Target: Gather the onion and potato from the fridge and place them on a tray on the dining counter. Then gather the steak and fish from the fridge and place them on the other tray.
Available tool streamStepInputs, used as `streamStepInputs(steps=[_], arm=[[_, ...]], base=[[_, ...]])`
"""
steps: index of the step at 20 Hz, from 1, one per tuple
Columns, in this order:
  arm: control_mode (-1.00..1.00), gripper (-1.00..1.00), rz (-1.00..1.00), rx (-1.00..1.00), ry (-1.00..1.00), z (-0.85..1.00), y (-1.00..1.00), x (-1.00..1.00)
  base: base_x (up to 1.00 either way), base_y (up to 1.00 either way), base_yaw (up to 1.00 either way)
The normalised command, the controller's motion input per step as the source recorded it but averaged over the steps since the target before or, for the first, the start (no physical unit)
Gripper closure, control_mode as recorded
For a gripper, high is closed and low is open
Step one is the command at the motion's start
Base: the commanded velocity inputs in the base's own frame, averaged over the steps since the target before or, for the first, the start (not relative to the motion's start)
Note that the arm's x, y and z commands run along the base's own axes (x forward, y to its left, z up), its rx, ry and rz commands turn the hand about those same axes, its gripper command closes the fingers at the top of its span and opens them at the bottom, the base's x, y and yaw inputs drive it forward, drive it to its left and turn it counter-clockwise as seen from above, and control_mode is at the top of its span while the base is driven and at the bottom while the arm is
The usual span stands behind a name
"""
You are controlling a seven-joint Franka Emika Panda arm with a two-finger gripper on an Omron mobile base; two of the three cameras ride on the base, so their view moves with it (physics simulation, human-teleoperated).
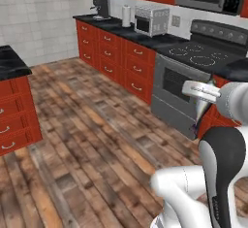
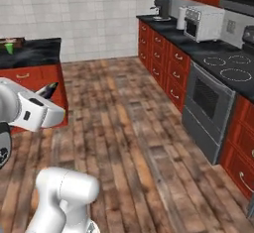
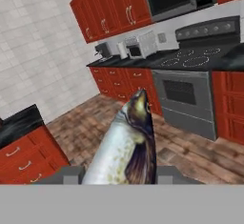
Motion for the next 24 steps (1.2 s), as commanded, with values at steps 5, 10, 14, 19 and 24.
streamStepInputs(steps=[5, 10, 14, 19, 24], arm=[[1.0, 1.0, 0.0, 0.0, 0.0, 0.0, 0.0, 0.0], [1.0, 1.0, 0.0, 0.0, 0.0, 0.0, 0.0, 0.0], [1.0, 1.0, 0.0, 0.0, 0.0, 0.0, 0.0, 0.0], [1.0, 1.0, 0.0, 0.0, 0.0, 0.0, 0.0, 0.0], [1.0, 1.0, 0.0, 0.0, 0.0, 0.0, 0.0, 0.0]], base=[[1.0, 0.02, 0.32], [1.0, -0.01, 0.17], [1.0, -0.13, 0.18], [1.0, -0.37, 0.2], [1.0, -0.44, 0.21]])
